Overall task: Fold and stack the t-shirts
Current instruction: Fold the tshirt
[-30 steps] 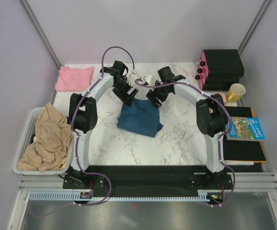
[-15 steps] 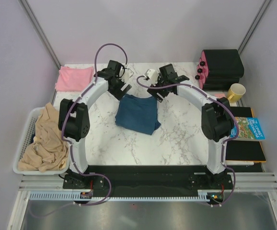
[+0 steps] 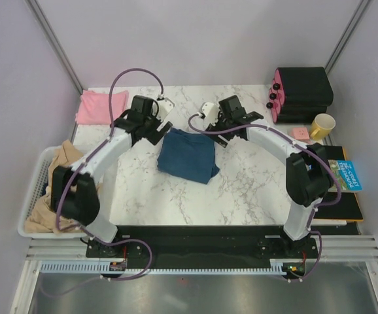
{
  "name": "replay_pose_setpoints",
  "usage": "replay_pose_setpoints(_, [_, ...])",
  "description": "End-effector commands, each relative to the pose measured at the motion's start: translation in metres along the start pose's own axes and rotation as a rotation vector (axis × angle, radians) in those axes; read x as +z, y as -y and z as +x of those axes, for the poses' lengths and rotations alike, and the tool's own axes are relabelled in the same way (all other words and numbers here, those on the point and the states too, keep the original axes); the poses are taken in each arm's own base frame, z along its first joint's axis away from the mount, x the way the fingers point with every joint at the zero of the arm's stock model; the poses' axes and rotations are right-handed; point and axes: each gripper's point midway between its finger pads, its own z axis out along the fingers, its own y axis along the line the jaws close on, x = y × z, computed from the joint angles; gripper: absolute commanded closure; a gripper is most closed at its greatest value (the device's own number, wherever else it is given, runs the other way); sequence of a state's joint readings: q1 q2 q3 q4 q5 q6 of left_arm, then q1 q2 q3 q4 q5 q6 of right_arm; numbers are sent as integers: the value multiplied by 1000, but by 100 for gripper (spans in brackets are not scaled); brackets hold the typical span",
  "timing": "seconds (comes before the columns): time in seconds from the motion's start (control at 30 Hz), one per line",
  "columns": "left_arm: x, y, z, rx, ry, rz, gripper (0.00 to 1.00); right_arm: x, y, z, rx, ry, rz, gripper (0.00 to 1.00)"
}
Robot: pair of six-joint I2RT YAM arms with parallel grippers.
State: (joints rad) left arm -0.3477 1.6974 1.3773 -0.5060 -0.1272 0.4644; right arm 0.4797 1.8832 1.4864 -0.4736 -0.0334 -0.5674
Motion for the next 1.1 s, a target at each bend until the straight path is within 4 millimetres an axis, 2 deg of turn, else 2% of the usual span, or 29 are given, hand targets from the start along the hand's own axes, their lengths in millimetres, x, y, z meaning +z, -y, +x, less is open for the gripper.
replay_pose_setpoints(0.0, [-67, -3, -38, 148, 306, -155, 0, -53, 22, 7, -115, -20, 132, 15])
replay_pose_setpoints(0.03, [-61, 2, -24, 199, 318, -175, 0, -63, 23, 13, -123, -25, 149, 11])
replay_pose_setpoints(0.1, [-74, 3, -22, 241, 387, -207, 0, -73, 23, 22, -154, -43, 149, 3])
replay_pose_setpoints(0.13, [-68, 13, -7, 298, 377, -191, 0, -80, 22, 28, -186, -58, 157, 2])
replay_pose_setpoints(0.2, [-82, 15, -25, 345, 496, -244, 0, -86, 20, 37, -193, -92, 139, 2])
replay_pose_setpoints(0.23, [-76, 22, -18, 412, 490, -253, 0, -89, 22, 38, -183, -96, 139, 2])
replay_pose_setpoints(0.27, [-83, 18, -34, 429, 566, -315, 0, -92, 21, 44, -176, -118, 127, 2])
replay_pose_setpoints(0.33, [-72, 22, -29, 515, 574, -362, 0, -97, 25, 44, -165, -119, 138, 2])
replay_pose_setpoints(0.37, [-78, 17, -41, 522, 630, -415, 0, -99, 25, 46, -161, -125, 137, 2])
replay_pose_setpoints(0.43, [-69, 21, -40, 574, 637, -441, 0, -102, 27, 46, -156, -132, 143, 2])
replay_pose_setpoints(0.57, [-73, 34, -50, 628, 711, -464, 0, -109, 32, 50, -158, -159, 161, 2])
replay_pose_setpoints(0.93, [-60, 79, -31, 761, 733, -440, 0, -108, 49, 37, -148, -173, 184, 2])
replay_pose_setpoints(1.03, [-49, 89, -20, 776, 705, -393, 0, -106, 51, 33, -146, -170, 182, 2])
replay_pose_setpoints(1.07, [-38, 94, -12, 792, 681, -374, 0, -106, 52, 31, -143, -167, 185, 2])
